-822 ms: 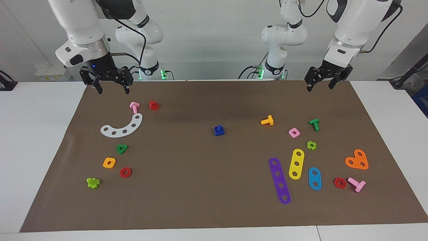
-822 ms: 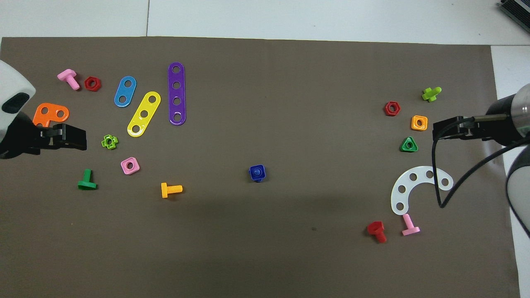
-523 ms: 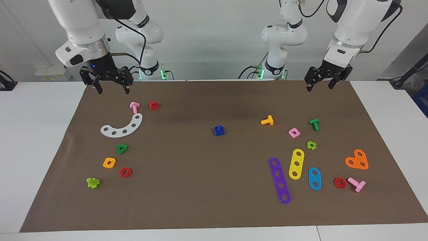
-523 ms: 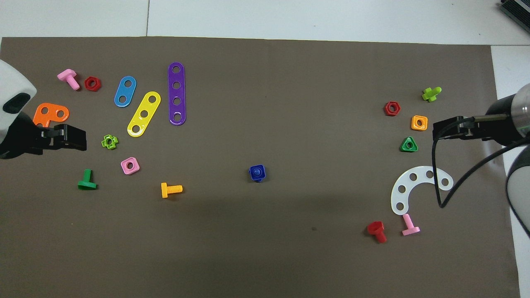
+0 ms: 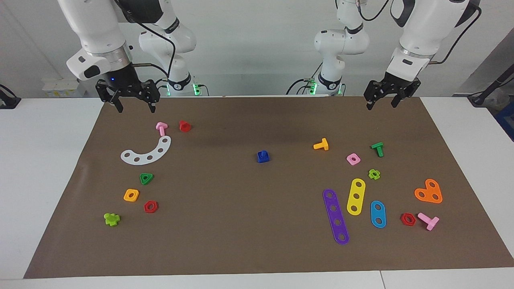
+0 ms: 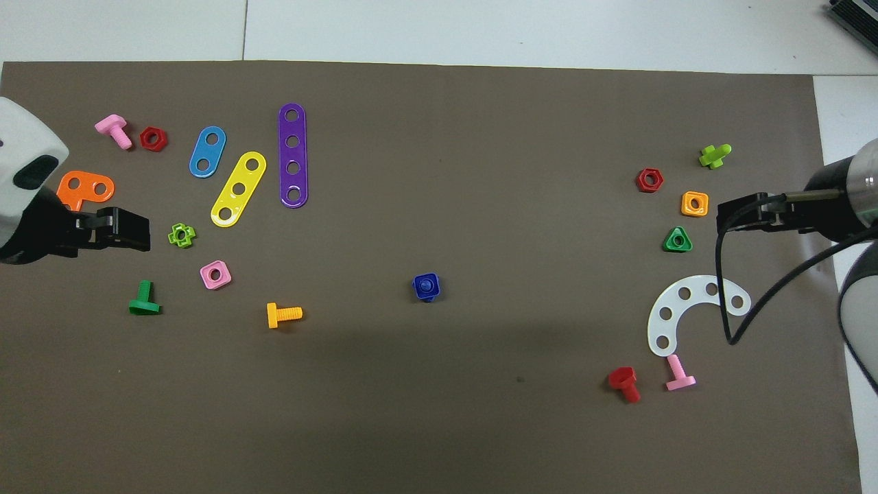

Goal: Unscrew and place screws in storage area

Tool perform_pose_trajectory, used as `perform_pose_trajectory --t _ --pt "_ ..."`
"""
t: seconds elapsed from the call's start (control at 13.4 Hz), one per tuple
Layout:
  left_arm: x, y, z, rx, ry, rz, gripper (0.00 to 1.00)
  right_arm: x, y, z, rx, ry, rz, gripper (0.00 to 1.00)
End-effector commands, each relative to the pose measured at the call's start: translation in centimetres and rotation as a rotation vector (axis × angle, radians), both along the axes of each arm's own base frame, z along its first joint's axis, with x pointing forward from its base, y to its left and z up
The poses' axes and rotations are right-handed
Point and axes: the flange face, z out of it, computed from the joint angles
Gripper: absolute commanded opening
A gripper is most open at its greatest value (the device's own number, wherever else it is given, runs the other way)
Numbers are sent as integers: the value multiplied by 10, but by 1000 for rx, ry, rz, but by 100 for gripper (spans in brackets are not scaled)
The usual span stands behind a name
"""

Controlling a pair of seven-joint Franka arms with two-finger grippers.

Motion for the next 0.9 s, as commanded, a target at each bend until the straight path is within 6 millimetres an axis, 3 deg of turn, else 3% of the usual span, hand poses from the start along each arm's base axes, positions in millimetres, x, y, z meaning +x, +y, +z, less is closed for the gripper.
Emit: perform_pose_trajectory --t 0.0,0.22,0.37,0.52,0.82 --pt "-9 -25 -11 -11 36 -38 84 -8 -2 2 0 5 13 100" --pt "-16 -63 -29 -64 52 -35 81 -8 -2 2 0 5 13 100" --pt "-13 -96 -40 -146 31 60 81 -8 -2 2 0 5 13 100" --pt "-12 -144 -60 -163 27 95 81 -8 -2 1 0 6 13 100" --pt "-13 -238 -123 -171 19 195 80 -8 -1 2 2 5 13 100"
